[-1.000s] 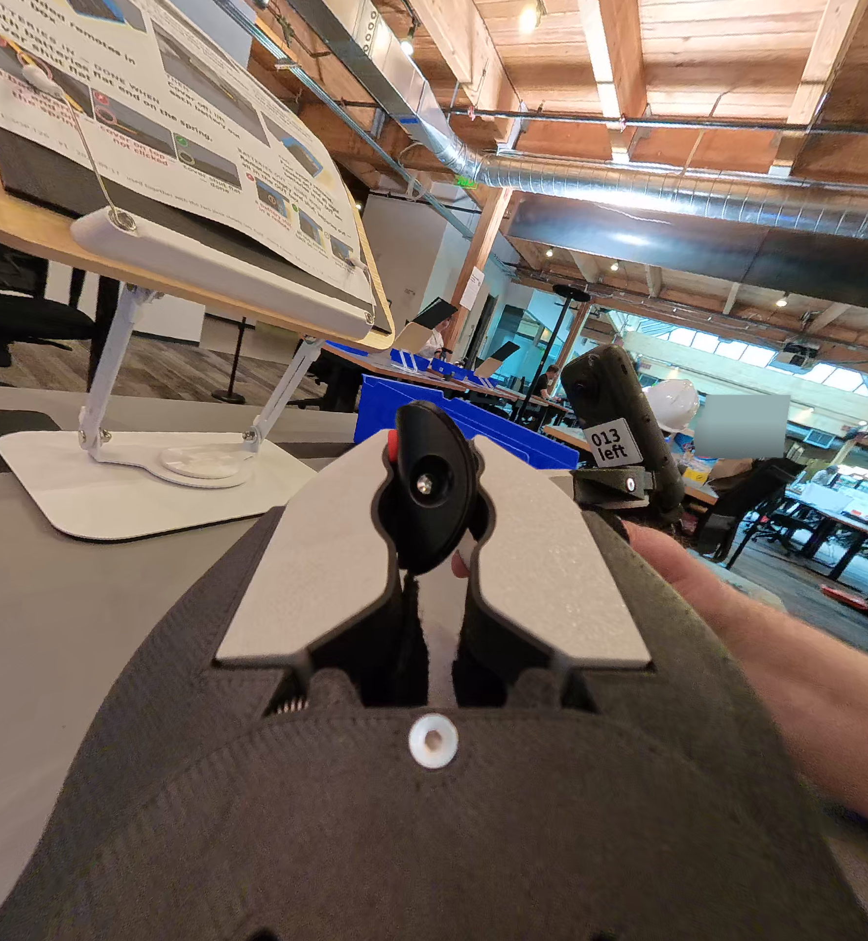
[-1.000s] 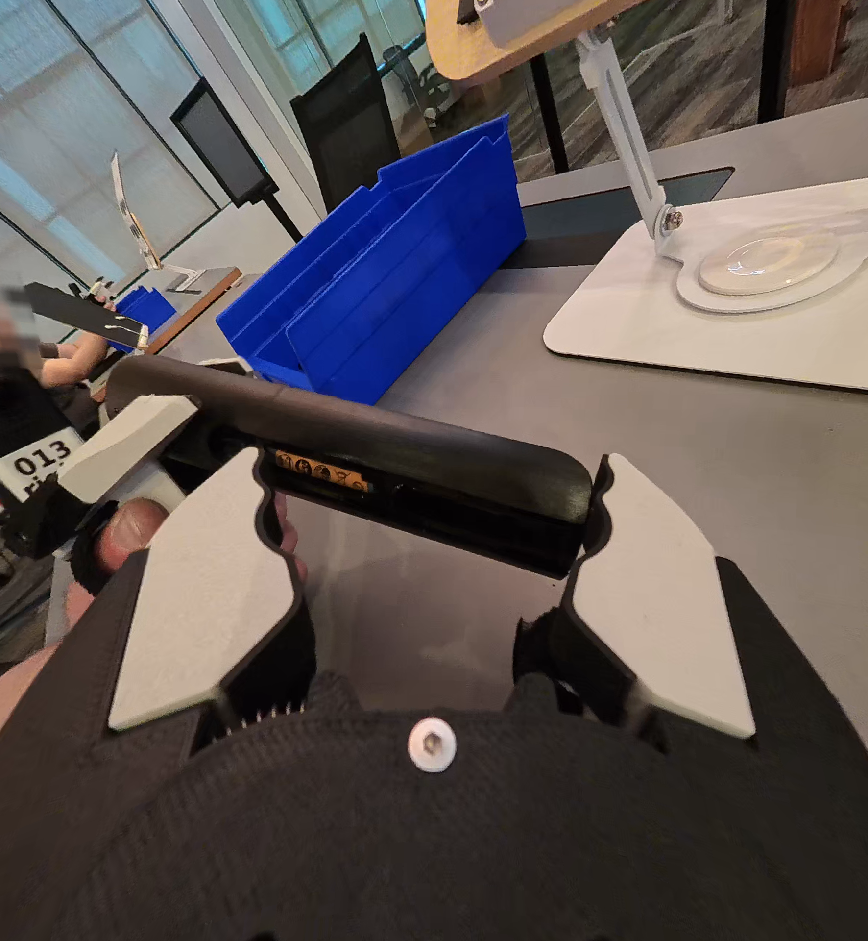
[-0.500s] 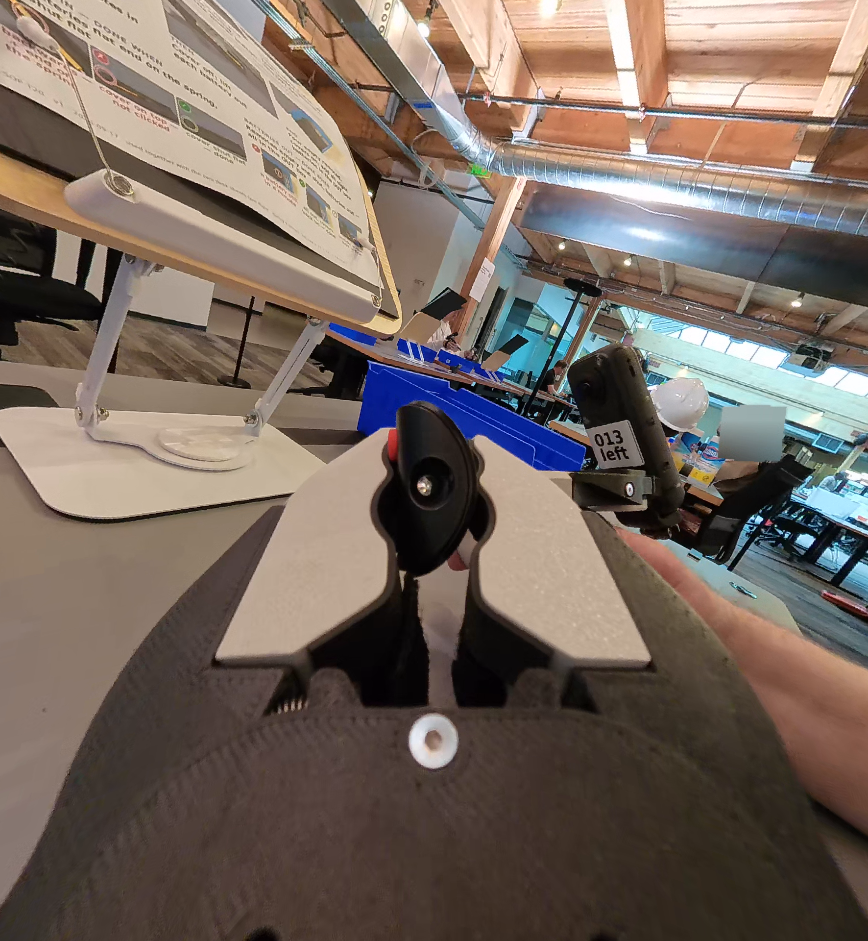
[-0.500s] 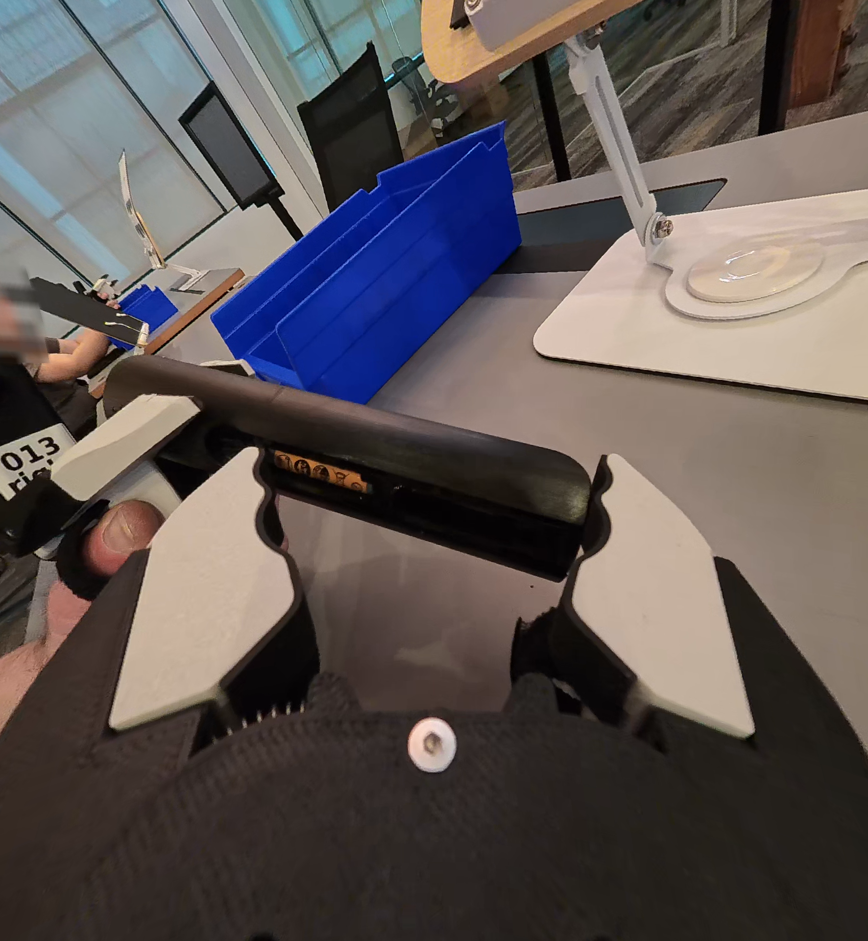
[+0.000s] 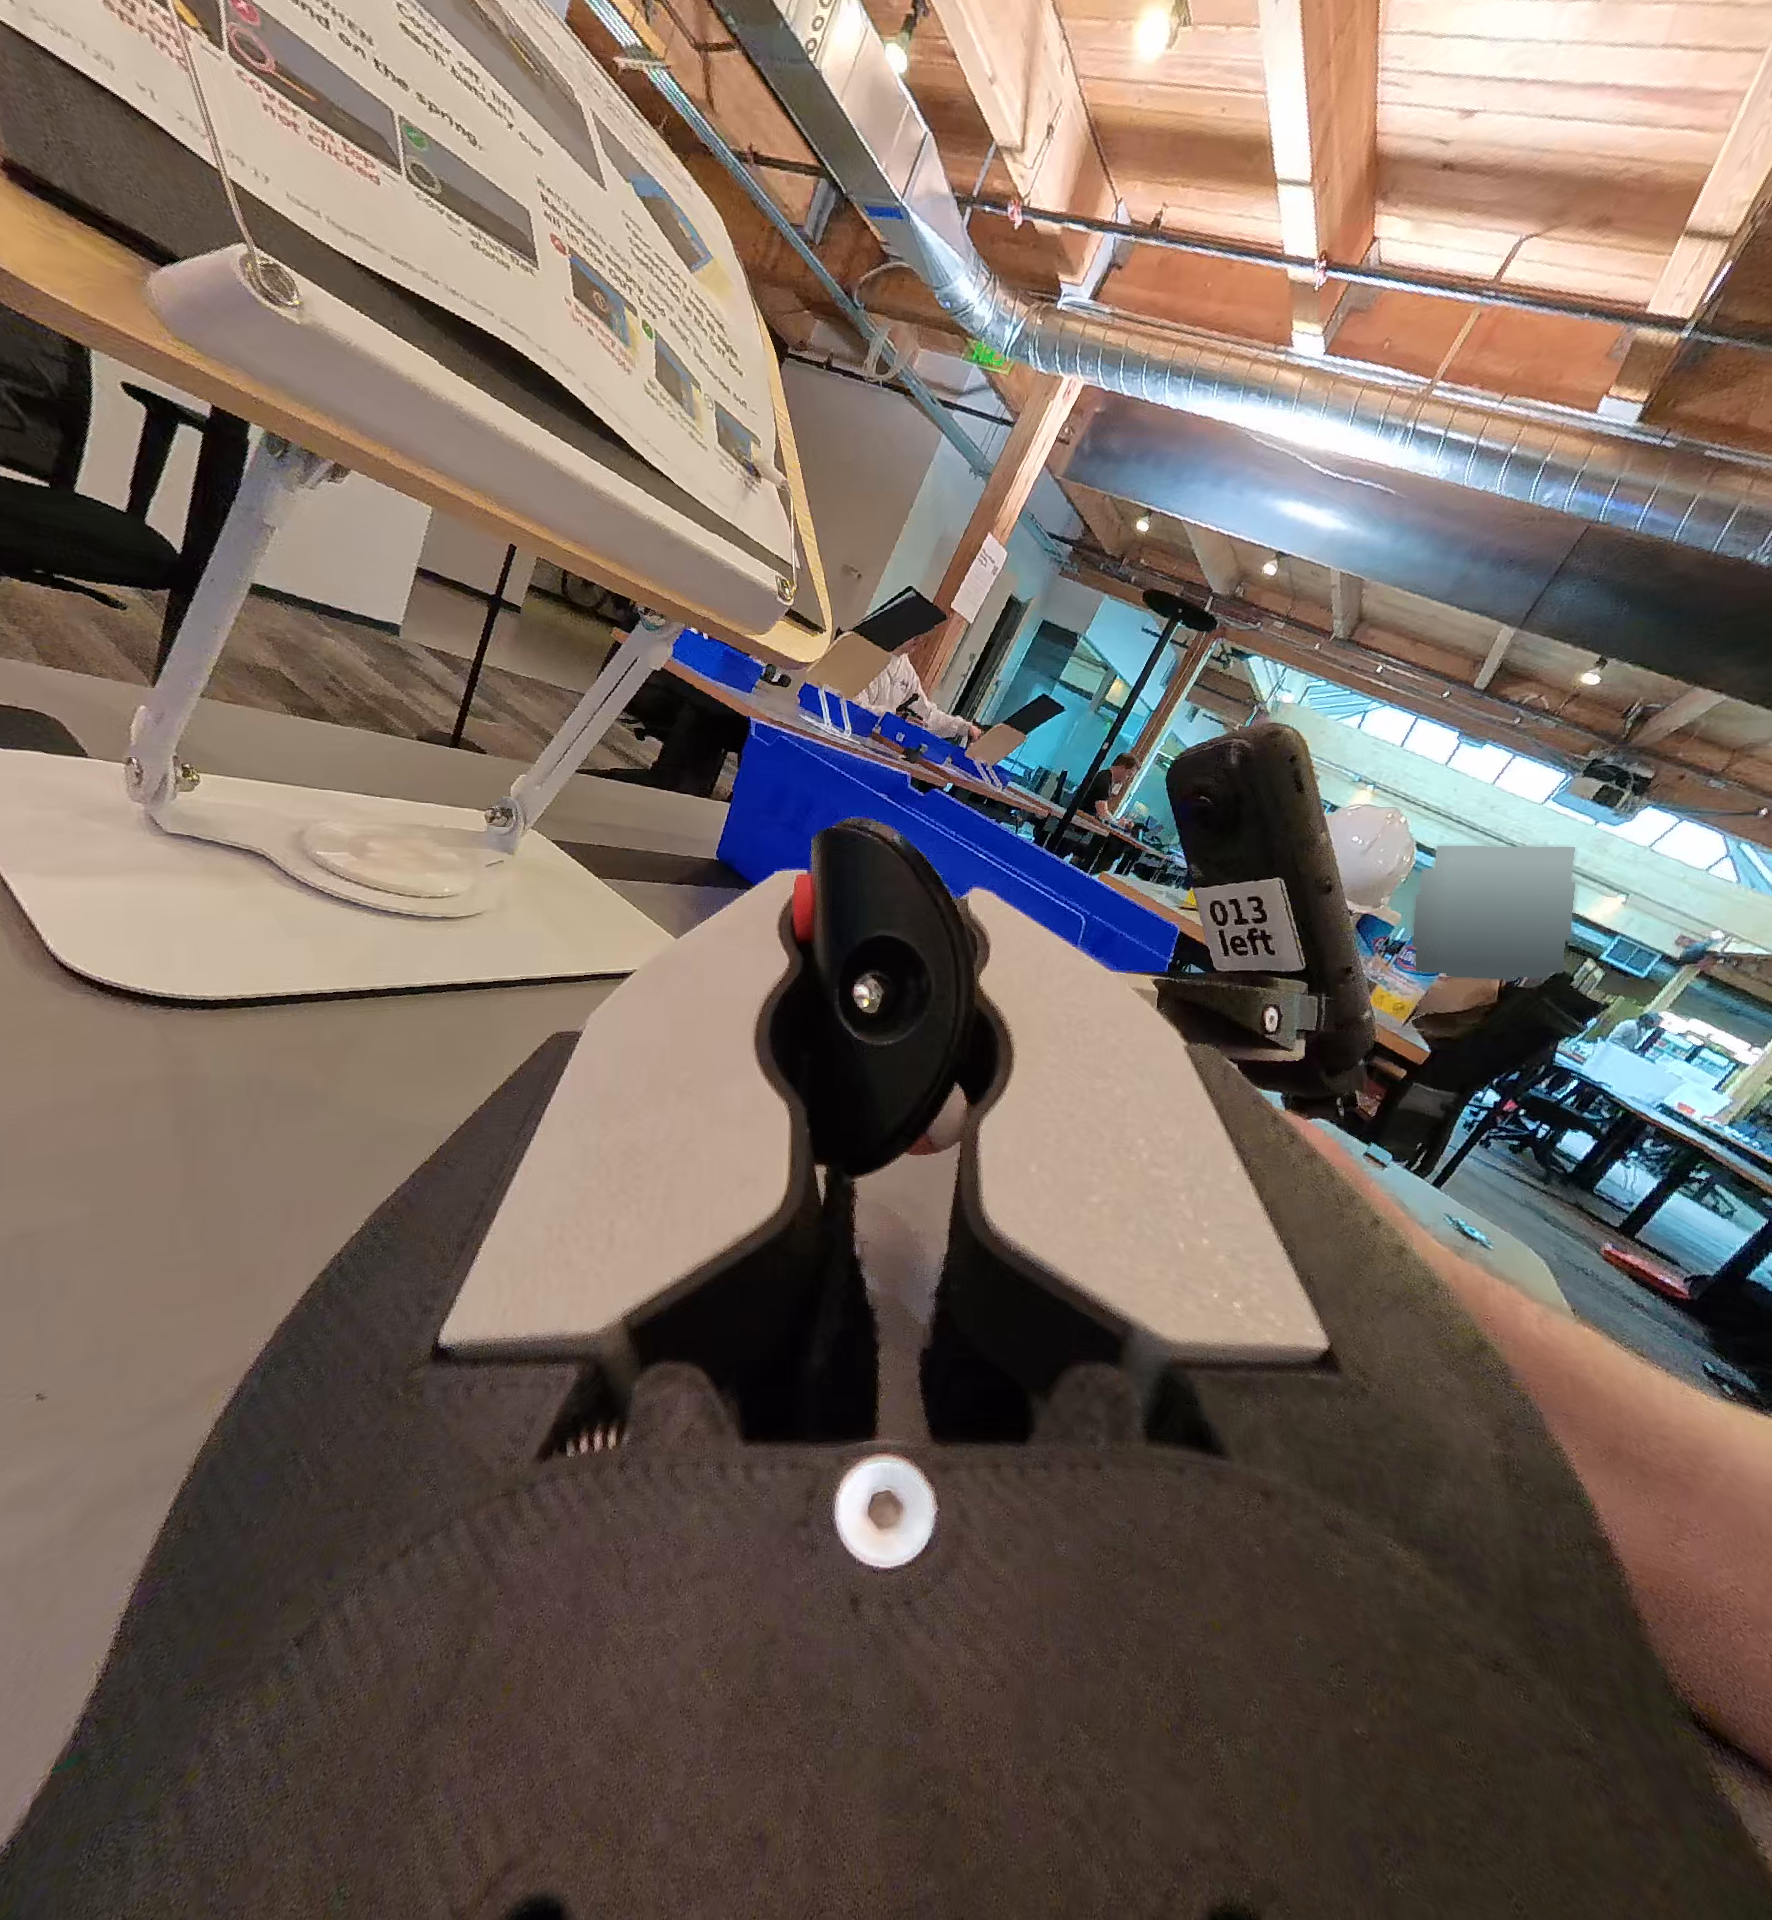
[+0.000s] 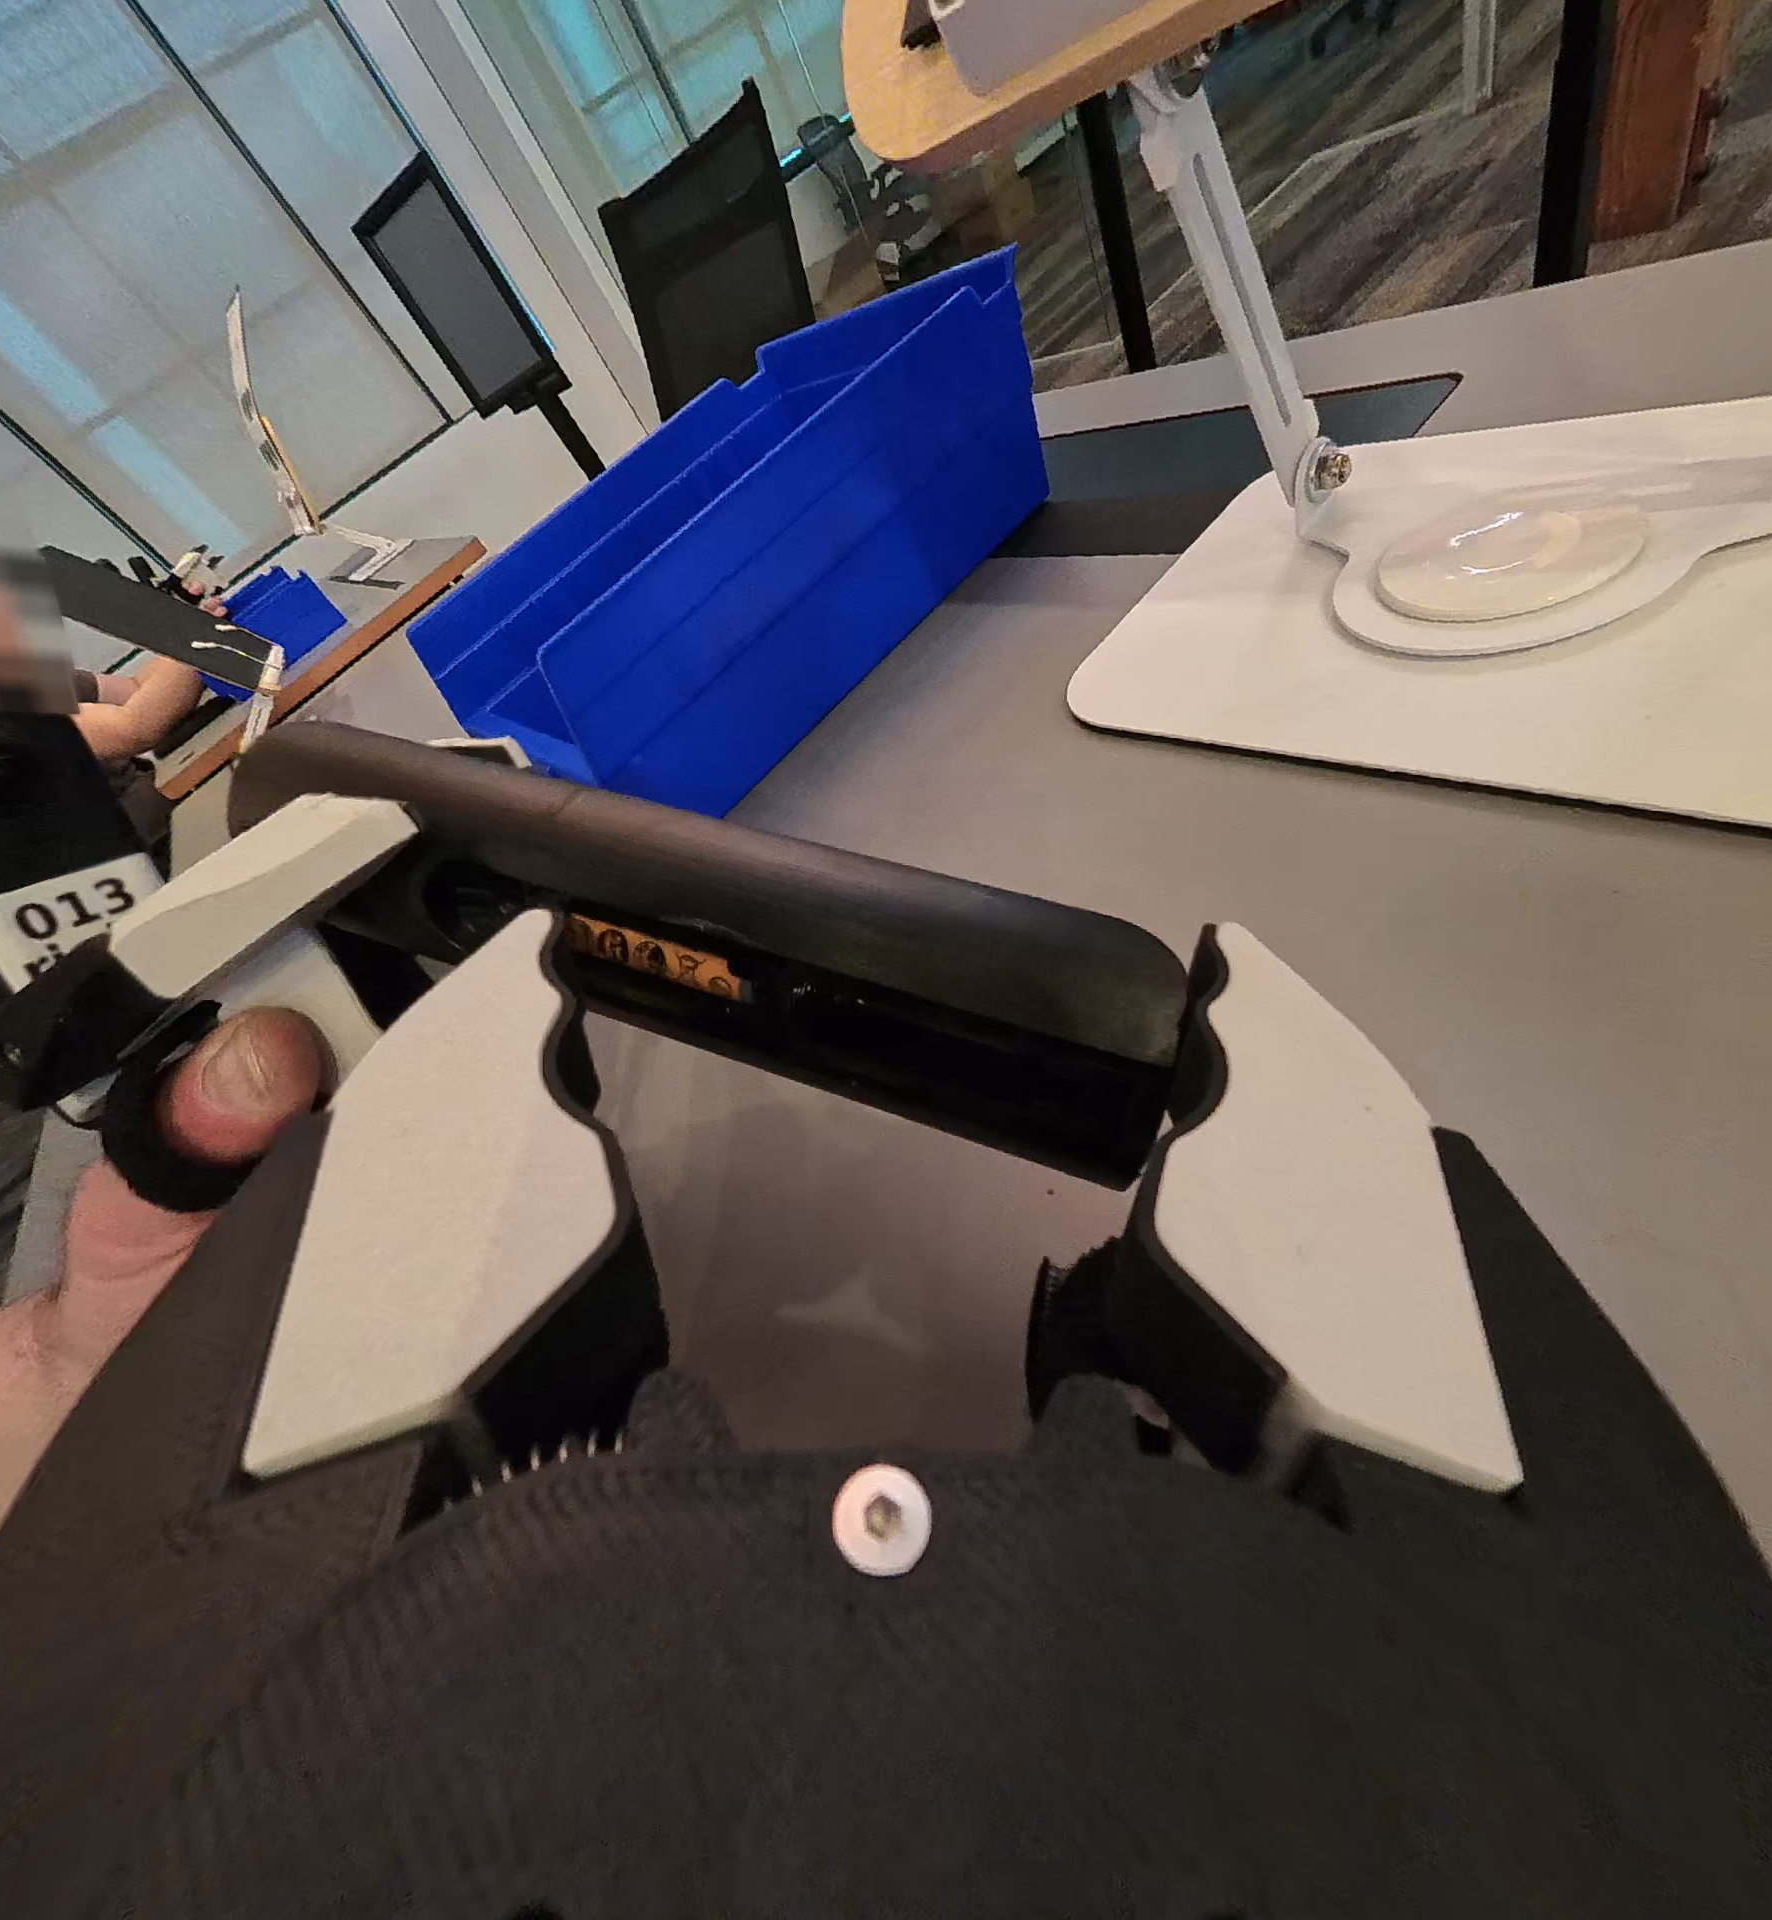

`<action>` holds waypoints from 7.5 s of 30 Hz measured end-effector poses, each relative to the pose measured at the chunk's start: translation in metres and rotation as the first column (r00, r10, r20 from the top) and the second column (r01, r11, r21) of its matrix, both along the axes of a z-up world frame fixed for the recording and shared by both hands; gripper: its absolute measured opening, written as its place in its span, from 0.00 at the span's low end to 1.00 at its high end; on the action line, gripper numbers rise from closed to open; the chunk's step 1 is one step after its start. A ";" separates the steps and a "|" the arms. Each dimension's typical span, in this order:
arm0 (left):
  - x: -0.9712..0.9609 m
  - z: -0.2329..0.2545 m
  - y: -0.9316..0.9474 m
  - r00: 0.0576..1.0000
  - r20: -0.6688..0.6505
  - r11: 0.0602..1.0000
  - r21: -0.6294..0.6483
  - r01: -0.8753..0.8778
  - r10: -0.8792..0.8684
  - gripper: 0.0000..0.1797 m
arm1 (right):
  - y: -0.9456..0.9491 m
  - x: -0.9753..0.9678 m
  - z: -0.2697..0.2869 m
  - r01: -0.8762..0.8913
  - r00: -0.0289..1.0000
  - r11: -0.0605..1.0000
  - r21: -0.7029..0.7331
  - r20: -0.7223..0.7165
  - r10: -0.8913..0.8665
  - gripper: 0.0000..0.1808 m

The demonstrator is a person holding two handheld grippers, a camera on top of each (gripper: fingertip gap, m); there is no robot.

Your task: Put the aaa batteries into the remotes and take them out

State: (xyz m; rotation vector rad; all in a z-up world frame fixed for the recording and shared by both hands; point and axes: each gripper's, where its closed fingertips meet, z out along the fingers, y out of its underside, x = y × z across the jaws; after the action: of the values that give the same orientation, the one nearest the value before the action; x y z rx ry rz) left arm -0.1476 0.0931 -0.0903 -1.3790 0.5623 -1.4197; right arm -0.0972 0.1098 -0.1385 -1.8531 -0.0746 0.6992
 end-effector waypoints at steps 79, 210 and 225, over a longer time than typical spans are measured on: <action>0.004 0.007 -0.010 0.987 -0.133 0.987 0.145 -0.069 0.089 0.14 | -0.003 -0.006 0.002 -0.029 0.996 0.999 0.018 -0.079 0.031 0.61; -0.014 0.020 -0.074 0.783 -0.253 0.724 0.298 0.622 -0.569 0.33 | -0.093 -0.071 0.025 -0.678 0.641 0.703 0.215 0.642 0.422 0.39; -0.021 0.035 -0.076 0.645 -0.024 0.640 0.093 0.762 -0.764 0.32 | -0.102 -0.108 0.032 -0.713 0.438 0.608 0.349 0.899 -0.004 0.39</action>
State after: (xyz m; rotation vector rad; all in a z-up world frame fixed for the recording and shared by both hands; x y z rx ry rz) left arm -0.1686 0.0172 -0.0554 -1.0686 1.3017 -2.0359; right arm -0.2053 0.0074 -0.1069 -1.1962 -1.3261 -0.0739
